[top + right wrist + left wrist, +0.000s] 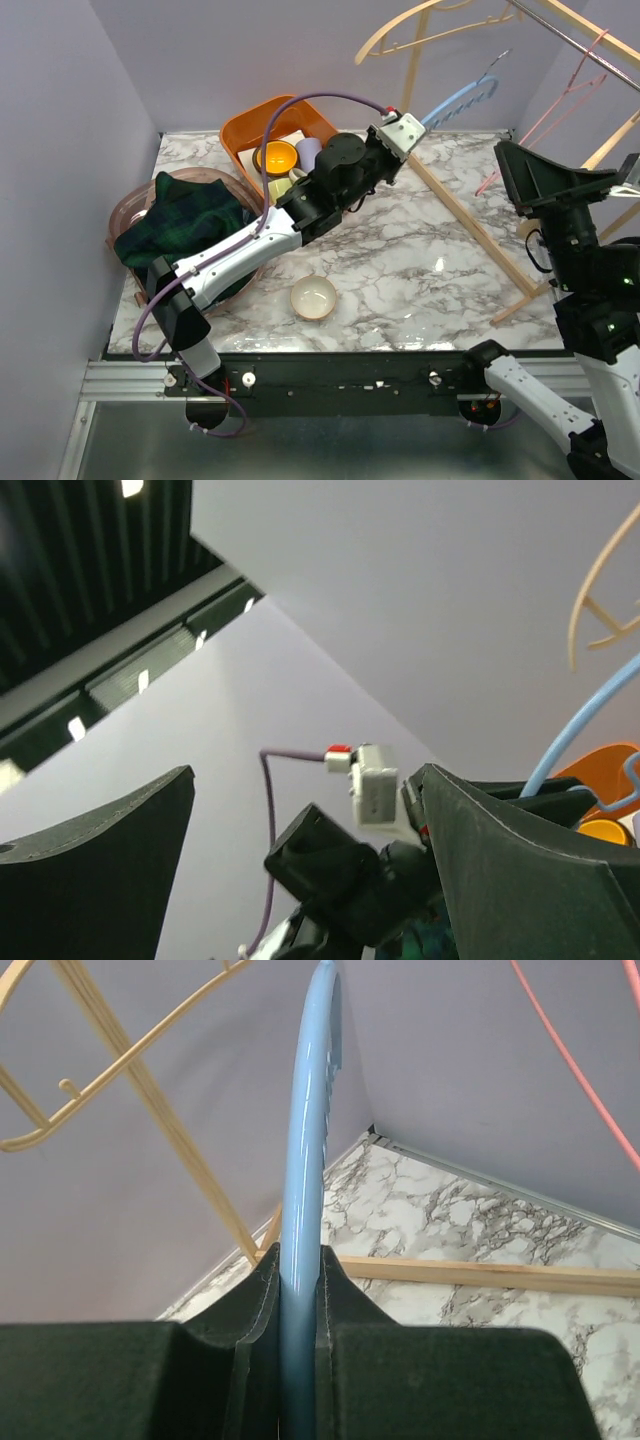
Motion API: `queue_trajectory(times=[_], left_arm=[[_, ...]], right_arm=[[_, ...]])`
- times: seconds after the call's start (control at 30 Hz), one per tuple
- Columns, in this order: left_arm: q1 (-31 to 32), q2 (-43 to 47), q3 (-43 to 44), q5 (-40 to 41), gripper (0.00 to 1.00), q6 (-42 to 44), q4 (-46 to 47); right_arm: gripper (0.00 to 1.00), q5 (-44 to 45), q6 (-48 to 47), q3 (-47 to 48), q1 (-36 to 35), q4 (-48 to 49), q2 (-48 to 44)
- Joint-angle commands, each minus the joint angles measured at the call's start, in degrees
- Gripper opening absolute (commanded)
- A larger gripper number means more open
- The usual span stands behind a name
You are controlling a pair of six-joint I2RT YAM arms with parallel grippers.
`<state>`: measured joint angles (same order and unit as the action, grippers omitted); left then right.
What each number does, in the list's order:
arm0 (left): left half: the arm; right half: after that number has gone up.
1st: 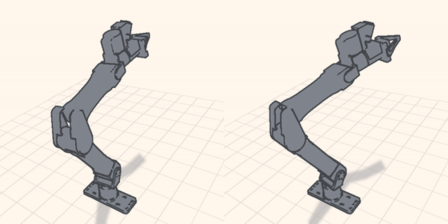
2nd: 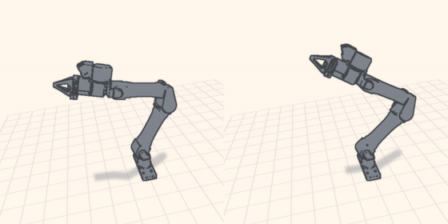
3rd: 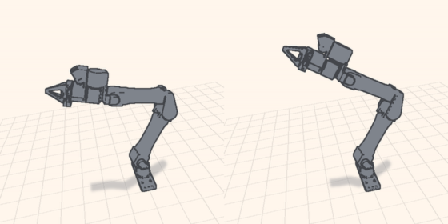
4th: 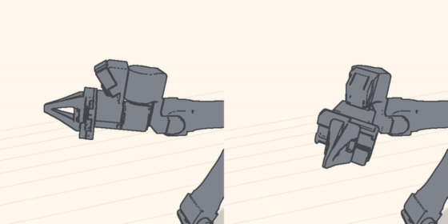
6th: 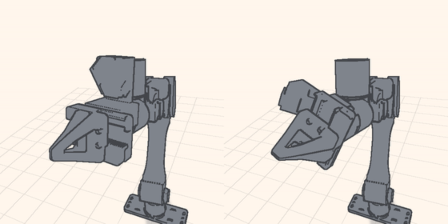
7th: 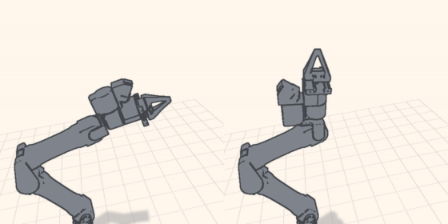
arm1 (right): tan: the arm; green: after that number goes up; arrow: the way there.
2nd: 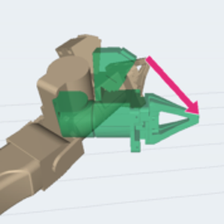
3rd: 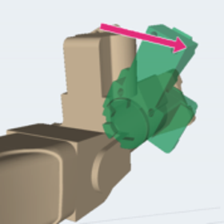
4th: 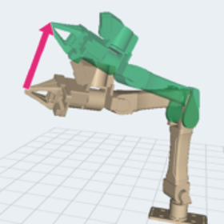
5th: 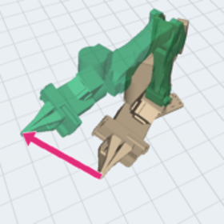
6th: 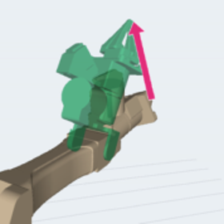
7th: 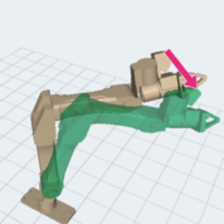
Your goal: Remove the skirt from the hanger
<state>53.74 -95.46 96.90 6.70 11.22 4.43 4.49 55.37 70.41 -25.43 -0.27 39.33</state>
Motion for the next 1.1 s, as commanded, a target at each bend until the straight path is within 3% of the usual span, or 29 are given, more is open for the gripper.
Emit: queue_trajectory(times=[0.0, 0.13, 0.4, 0.57, 1.07], left_arm=[[0.14, 2.04, 2.40, 1.21, 0.00, -1.20, 7.35], [0.14, -0.69, 8.03, 2.09, 0.00, -0.77, 6.21], [0.14, -4.20, 12.52, -1.50, 0.00, -1.20, 9.72], [0.14, -9.12, 20.32, -1.69, 0.00, -0.94, 6.65], [0.14, -18.44, 29.90, -1.51, 0.00, -3.05, 7.44]], right_arm=[[1.00, -15.45, -8.87, 4.38, -0.23, -6.04, -1.62], [1.00, -19.26, -8.79, 2.89, -0.23, -5.79, -6.45], [1.00, -15.22, -8.17, -2.73, -0.23, -1.92, -17.43], [1.00, -13.81, -8.62, -3.53, -0.23, -4.56, -19.73], [1.00, -13.72, -9.41, -3.26, -0.23, -7.55, -21.58]])
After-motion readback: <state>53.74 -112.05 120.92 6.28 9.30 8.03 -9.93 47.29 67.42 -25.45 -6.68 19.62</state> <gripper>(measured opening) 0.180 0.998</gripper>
